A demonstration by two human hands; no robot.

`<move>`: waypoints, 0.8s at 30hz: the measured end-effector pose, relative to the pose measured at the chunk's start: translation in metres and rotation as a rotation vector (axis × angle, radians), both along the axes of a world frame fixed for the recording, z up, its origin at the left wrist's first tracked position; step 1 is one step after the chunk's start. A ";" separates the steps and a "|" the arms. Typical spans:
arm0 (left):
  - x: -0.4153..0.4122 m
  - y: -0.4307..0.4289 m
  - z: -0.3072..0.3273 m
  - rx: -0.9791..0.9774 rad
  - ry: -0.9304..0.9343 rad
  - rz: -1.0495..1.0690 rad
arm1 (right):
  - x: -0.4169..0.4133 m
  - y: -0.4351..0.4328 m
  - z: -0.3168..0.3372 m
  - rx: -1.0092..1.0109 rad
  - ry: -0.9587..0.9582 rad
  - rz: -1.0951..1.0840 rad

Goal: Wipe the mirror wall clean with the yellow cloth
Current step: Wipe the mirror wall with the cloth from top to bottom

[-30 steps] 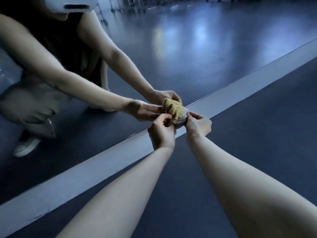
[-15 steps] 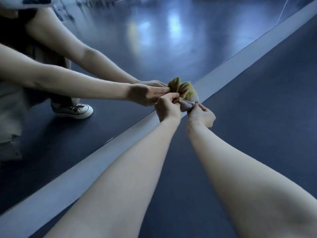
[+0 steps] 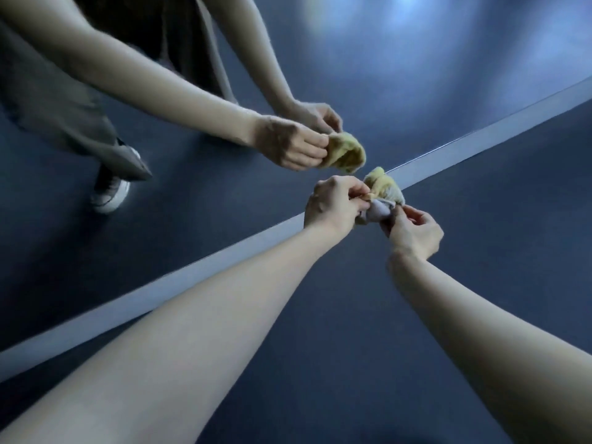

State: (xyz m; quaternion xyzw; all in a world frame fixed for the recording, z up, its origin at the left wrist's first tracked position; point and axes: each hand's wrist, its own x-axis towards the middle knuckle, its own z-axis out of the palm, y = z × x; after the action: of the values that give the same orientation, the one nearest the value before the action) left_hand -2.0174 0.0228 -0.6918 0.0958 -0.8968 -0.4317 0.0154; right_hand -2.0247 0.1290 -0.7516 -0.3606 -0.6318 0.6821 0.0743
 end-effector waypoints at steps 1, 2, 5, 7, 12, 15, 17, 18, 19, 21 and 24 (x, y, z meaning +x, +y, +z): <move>0.015 -0.018 0.016 -0.002 -0.019 0.028 | 0.014 -0.014 0.018 0.021 -0.014 0.057; 0.028 -0.035 0.033 0.001 -0.034 0.052 | 0.027 -0.029 0.039 0.045 -0.024 0.113; 0.074 -0.086 0.092 0.005 -0.089 0.116 | 0.068 -0.074 0.103 0.025 -0.055 0.233; 0.109 -0.122 0.136 0.020 -0.128 0.146 | 0.098 -0.102 0.150 0.021 -0.060 0.339; 0.212 -0.211 0.276 0.185 -0.215 0.193 | 0.171 -0.168 0.298 0.041 -0.056 0.673; 0.286 -0.261 0.374 0.283 -0.198 0.314 | 0.224 -0.217 0.401 0.117 0.021 0.873; 0.344 -0.283 0.434 0.356 -0.154 0.415 | 0.262 -0.252 0.462 0.166 0.058 1.006; 0.365 -0.288 0.453 0.396 -0.143 0.456 | 0.274 -0.263 0.483 0.171 0.092 1.051; 0.394 -0.295 0.481 0.420 -0.110 0.524 | 0.293 -0.281 0.508 0.165 0.128 1.131; 0.457 -0.302 0.526 0.479 -0.036 0.673 | 0.337 -0.309 0.553 0.153 0.171 1.290; 0.547 -0.303 0.582 0.525 0.078 0.926 | 0.407 -0.341 0.609 0.124 0.302 1.550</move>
State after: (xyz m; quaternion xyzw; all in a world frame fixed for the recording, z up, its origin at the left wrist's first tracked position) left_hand -1.4701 -0.2798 -0.1100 0.4660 -0.6211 -0.5929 0.2132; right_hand -1.6174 -0.2119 -0.1423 0.2834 -0.7229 0.5446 -0.3171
